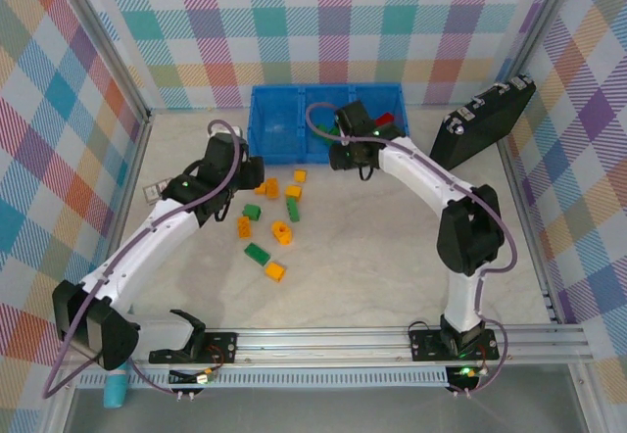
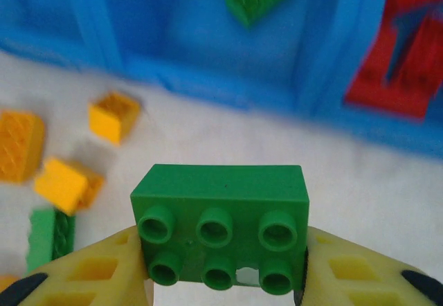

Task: Sort the legos into containers by color
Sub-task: Place the lego in the container.

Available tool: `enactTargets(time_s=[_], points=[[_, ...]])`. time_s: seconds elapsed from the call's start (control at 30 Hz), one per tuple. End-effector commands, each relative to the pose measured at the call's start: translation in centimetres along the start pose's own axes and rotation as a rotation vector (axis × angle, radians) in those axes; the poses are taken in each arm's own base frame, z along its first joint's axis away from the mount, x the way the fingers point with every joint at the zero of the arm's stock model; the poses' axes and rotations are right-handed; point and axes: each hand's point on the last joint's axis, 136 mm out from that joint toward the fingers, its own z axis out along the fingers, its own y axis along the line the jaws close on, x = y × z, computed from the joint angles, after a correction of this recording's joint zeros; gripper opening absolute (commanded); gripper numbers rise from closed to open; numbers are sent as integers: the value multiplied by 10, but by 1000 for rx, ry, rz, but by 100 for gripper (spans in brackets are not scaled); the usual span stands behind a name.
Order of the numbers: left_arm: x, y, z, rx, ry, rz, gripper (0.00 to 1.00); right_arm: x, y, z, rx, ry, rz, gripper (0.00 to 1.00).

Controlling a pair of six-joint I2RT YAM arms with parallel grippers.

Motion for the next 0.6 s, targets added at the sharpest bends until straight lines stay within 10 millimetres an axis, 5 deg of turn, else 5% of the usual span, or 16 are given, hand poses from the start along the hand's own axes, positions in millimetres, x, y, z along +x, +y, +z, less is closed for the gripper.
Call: enactTargets(time_s=[0.0,0.27,0.57], points=[[17,-2,13,15,53,-29,80,-39,-2,29,75,-113,-141,35],[65,-17,26,89,182,-99,79,-96,-21,94,186,-209,-174,36],[97,-44,42,97,297,-69,79,-95,-36,132,198,-169,-139,43]])
